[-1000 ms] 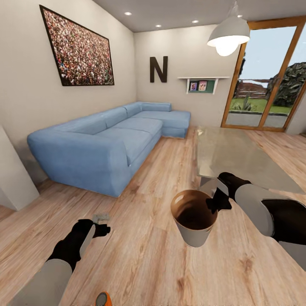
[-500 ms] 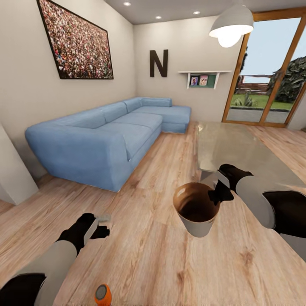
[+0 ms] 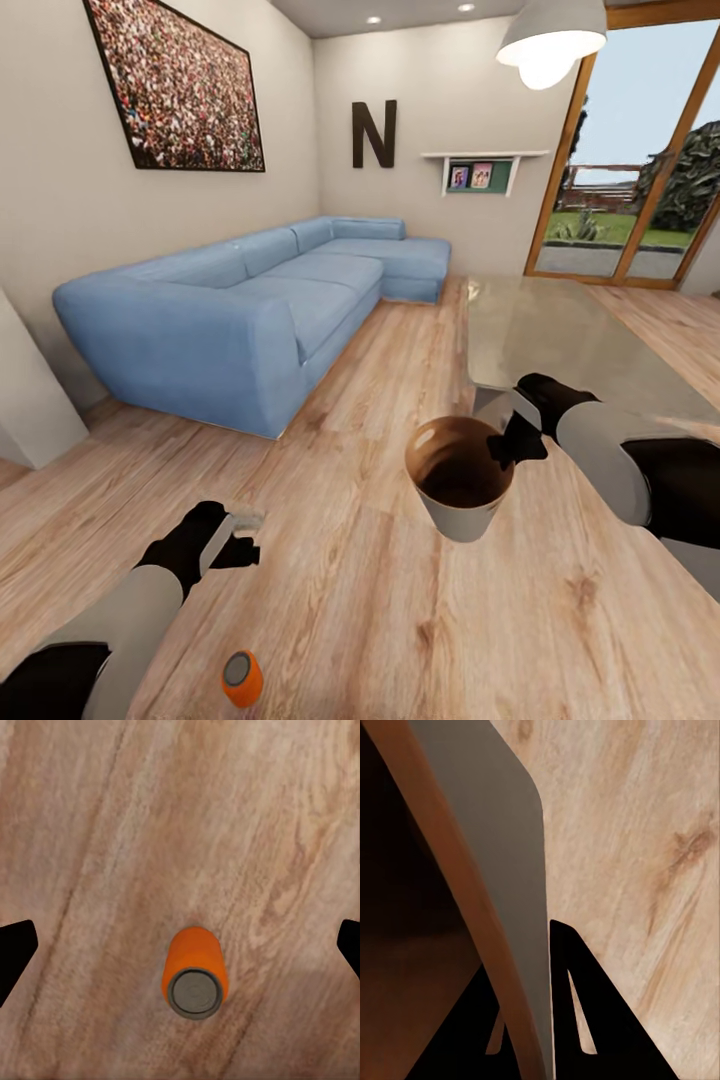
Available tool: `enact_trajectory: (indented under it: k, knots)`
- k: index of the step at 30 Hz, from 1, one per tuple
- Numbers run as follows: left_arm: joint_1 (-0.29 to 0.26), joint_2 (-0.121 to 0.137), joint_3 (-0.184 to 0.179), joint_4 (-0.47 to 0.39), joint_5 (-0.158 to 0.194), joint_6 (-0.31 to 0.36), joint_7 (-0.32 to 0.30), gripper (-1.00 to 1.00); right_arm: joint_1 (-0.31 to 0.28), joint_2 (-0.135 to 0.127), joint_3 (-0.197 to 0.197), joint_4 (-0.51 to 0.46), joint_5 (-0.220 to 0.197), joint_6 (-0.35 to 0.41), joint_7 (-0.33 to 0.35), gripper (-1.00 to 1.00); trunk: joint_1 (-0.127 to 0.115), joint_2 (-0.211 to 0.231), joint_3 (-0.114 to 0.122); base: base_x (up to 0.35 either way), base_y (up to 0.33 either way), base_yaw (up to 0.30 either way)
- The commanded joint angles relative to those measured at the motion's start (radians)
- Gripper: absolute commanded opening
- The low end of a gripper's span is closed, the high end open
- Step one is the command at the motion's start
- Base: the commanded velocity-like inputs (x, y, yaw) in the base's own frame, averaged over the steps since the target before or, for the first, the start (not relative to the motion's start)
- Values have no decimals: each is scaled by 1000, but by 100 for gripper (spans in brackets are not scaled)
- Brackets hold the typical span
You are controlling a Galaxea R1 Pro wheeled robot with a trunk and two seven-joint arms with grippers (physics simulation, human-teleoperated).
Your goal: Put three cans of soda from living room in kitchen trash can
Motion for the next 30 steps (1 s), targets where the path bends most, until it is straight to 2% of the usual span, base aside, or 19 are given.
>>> enact_trajectory:
  k: [1,14,23,30]
  knots:
    - [0,-1,0,0,0,8,0,100,-1,0,-8,-1,-11,0,6,-100,4,-7,-5,0,0,0]
    - [0,-7,1,1,0,65,-2,100,-26,0,-1,-1,-11,0,6,-100,13,-17,-75,0,0,0]
    - [0,-22,2,0,1,78,-5,100,-55,-1,11,1,-11,0,6,-100,13,-17,-89,0,0,0]
    - [0,-44,1,-7,2,80,-7,100,-60,-5,27,2,-11,0,6,-100,13,-17,-99,0,0,0]
